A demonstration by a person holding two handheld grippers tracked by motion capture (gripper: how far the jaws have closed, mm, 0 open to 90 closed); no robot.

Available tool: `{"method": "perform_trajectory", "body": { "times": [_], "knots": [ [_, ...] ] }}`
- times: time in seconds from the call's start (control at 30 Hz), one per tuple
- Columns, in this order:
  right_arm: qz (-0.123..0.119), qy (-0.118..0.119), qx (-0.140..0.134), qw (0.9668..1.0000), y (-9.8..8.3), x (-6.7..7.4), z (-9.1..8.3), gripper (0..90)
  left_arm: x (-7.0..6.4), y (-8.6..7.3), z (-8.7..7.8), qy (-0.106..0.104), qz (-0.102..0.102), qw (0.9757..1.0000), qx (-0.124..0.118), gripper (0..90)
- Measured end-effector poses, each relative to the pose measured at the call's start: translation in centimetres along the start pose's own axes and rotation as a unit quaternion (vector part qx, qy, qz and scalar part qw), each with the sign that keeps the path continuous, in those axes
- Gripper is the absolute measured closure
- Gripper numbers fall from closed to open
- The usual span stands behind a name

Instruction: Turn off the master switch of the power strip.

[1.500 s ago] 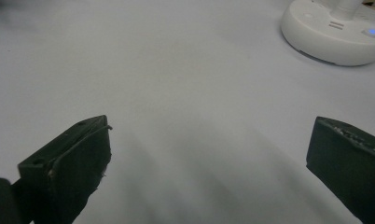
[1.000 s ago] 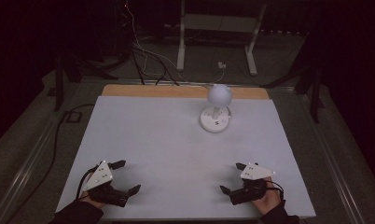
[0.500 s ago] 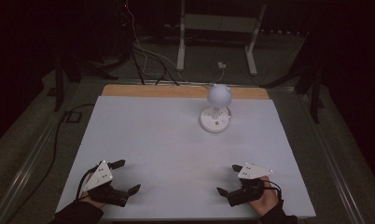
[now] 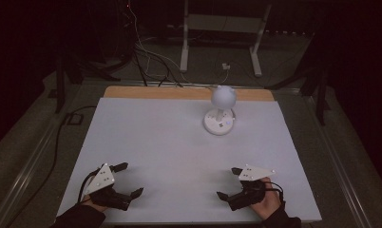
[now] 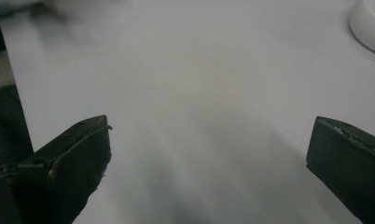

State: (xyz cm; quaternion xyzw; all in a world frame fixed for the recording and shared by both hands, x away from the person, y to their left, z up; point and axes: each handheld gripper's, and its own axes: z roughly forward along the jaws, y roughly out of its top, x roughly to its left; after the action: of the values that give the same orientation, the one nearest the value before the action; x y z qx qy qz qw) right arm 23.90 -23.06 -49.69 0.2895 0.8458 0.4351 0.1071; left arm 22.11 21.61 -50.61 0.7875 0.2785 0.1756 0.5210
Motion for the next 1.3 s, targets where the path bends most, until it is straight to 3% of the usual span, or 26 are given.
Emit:
{"method": "perform_trajectory", "body": {
  "times": [0.43,0.87,1.3],
  "knots": [
    [-0.011,0.010,-0.015,0.9998,2.1,-0.2,-0.4,0.0,0.0,0.0,0.0,0.000,-0.001,1.0000,0.001,0.4],
    [-0.019,0.001,-0.027,0.9995,4.5,-1.2,-0.7,0.0,0.0,0.0,0.0,-0.002,-0.002,1.0000,0.000,0.4],
    [-0.009,0.003,-0.030,0.9995,5.6,-2.4,-0.4,0.0,0.0,0.0,0.0,-0.001,-0.002,1.0000,0.002,0.4]
  ]
}}
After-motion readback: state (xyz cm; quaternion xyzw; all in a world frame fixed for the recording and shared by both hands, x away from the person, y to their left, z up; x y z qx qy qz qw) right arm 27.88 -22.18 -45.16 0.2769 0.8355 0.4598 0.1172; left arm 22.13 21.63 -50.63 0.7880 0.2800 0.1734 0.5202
